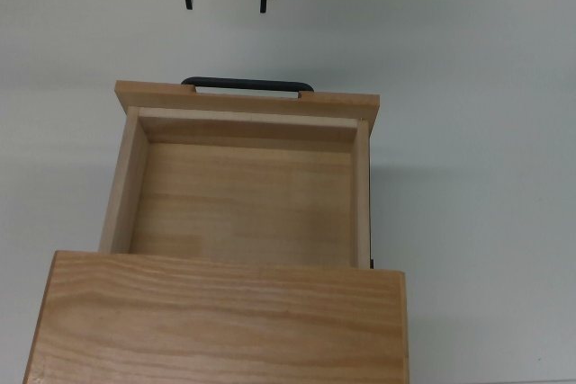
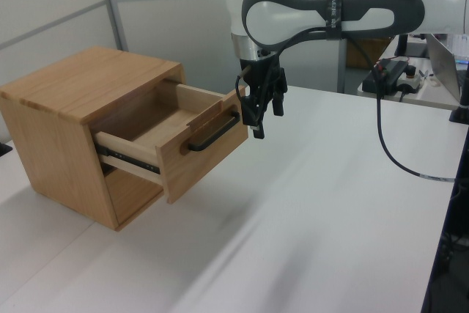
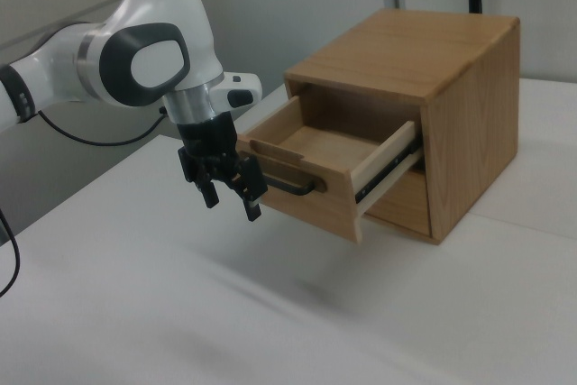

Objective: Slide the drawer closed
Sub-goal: 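Lower the gripper toward the black handle of the open wooden drawer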

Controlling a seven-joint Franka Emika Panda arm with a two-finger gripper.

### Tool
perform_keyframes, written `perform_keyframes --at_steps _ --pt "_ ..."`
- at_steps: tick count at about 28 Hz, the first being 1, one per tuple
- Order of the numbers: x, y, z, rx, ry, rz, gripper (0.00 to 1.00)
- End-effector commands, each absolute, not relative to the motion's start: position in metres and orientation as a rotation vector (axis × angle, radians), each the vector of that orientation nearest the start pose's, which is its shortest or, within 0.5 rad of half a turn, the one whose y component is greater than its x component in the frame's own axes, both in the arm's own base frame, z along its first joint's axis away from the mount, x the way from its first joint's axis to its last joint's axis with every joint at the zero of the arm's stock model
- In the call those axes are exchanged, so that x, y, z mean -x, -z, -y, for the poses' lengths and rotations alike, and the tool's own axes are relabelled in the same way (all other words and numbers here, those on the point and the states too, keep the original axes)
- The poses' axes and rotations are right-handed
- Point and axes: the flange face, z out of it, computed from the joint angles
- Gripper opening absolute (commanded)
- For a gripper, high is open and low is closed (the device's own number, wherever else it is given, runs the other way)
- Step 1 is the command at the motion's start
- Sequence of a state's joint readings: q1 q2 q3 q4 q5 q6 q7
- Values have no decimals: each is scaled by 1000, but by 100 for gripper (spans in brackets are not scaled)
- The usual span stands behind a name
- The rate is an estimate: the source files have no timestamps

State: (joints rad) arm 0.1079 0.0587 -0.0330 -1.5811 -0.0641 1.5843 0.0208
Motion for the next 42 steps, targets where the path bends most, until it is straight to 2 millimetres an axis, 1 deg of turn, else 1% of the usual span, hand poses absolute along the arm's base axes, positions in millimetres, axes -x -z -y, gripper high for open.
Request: perform_keyframes --at_steps 1,2,3,5,6,7,8,13,16,19,21,26,27,31,34,36,37,41,42 --pt "-568 -590 -48 3198 -102 108 92" --pt "-568 -590 -49 3196 -100 115 82" --pt "-568 -591 -49 3196 -98 127 70" --pt "-568 -591 -50 3196 -98 130 40" --pt "-567 -591 -52 3194 -98 134 18" --pt "-567 -591 -52 3194 -98 135 5" --pt "-567 -591 -53 3191 -98 137 0" --pt "-568 -591 -54 3186 -96 144 0" --pt "-573 -590 -54 3185 -52 140 0" --pt "-578 -583 -55 3185 -49 144 0" --pt "-586 -570 -55 3184 -64 140 0" --pt "-598 -554 -57 3184 -47 140 0" --pt "-603 -548 -57 3184 -40 132 0" --pt "-612 -540 -57 3184 2 119 0" --pt "-623 -531 -59 3173 55 117 0" --pt "-628 -523 -60 3173 60 108 0" --pt "-635 -518 -60 3177 58 88 0" --pt "-649 -512 -57 3178 69 36 0" --pt "-656 -513 -57 3176 85 31 0"
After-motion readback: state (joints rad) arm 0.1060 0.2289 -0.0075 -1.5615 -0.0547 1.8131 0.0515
